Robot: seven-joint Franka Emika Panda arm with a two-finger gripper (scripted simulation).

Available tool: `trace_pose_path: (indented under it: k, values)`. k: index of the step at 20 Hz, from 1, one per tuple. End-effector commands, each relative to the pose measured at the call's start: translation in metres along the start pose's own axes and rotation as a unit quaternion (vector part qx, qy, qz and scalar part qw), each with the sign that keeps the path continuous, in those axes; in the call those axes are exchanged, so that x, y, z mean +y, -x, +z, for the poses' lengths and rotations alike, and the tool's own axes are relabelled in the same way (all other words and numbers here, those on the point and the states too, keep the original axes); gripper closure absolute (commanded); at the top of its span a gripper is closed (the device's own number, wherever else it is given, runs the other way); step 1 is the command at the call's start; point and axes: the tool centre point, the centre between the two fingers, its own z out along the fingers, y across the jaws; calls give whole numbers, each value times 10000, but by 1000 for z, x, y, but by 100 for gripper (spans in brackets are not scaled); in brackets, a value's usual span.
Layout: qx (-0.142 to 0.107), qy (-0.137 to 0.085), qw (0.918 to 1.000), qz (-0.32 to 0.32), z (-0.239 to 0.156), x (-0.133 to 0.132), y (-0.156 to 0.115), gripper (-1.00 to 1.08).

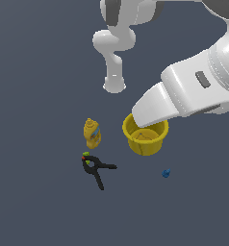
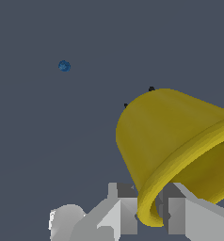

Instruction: Pick up a designated object from a clutter of objects.

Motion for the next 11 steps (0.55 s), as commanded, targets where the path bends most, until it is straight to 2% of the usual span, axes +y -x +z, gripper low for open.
trace_pose_path:
  k: [1, 11]
  values:
    - [13, 3, 10000, 6, -5, 1, 0, 108]
    - [12, 7, 10000, 6, -10, 1, 0, 108]
